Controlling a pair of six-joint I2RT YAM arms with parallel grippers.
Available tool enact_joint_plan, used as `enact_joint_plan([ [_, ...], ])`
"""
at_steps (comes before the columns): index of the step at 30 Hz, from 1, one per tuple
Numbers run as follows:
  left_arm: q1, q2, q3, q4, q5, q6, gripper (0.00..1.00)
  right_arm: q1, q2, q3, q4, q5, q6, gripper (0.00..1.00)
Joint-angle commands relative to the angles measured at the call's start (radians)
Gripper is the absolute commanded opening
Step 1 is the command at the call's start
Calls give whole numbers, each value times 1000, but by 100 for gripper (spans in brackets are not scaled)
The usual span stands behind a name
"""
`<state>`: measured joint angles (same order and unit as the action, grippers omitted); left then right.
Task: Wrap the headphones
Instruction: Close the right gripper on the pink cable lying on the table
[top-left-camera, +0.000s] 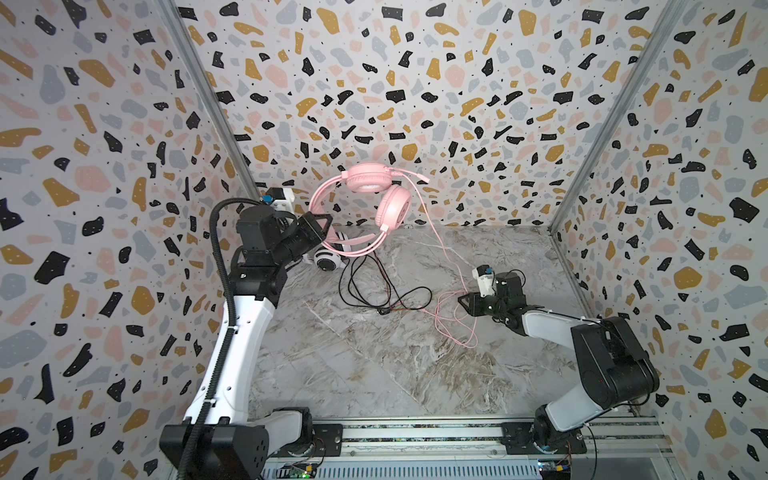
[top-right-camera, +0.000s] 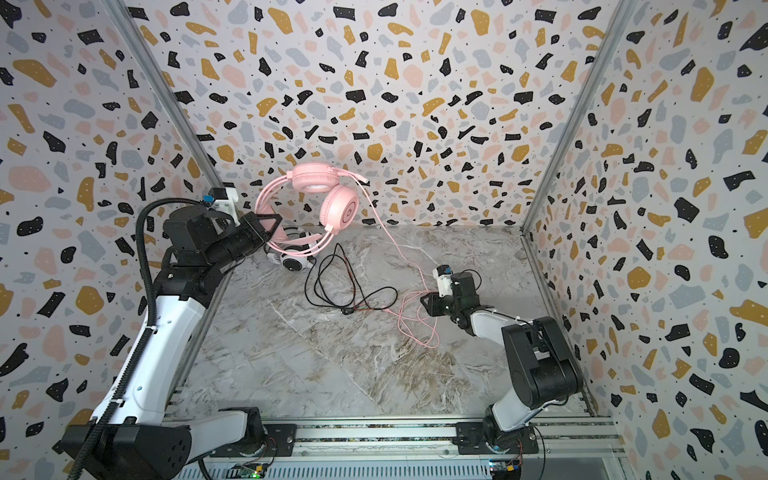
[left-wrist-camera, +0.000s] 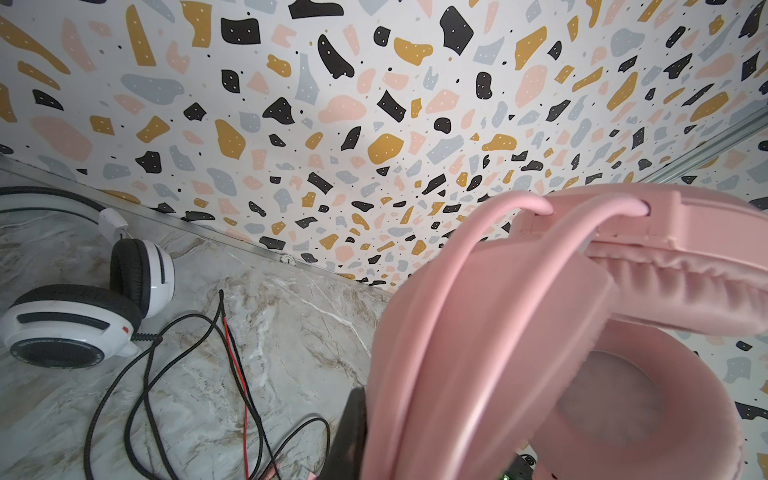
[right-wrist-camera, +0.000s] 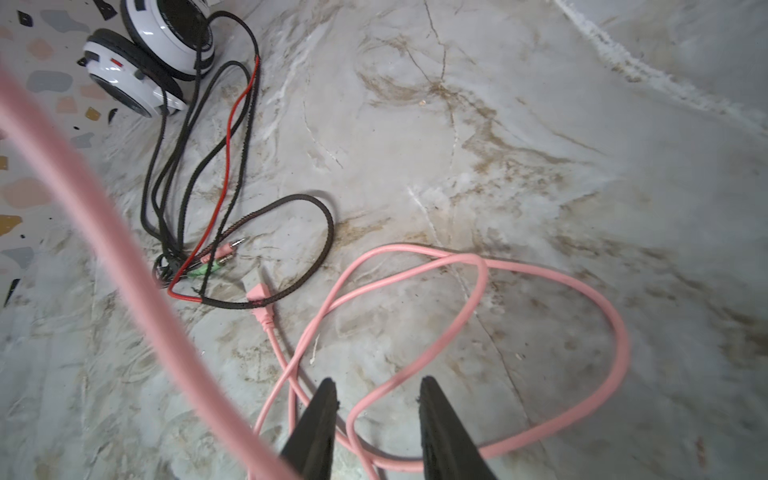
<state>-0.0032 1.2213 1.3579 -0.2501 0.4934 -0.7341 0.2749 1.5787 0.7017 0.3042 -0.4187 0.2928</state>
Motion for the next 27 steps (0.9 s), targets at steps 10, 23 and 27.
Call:
enact_joint_plan([
  [10,12,-26,49,92,-1,-9,0,1,-23,0,48,-84,35,33],
  [23,12,-36,10,126,-149,-56,0,89,-73,191,-310,101,-121,3],
  [27,2,-34,12,118,-174,-38,0,134,-89,375,-581,168,-193,3],
])
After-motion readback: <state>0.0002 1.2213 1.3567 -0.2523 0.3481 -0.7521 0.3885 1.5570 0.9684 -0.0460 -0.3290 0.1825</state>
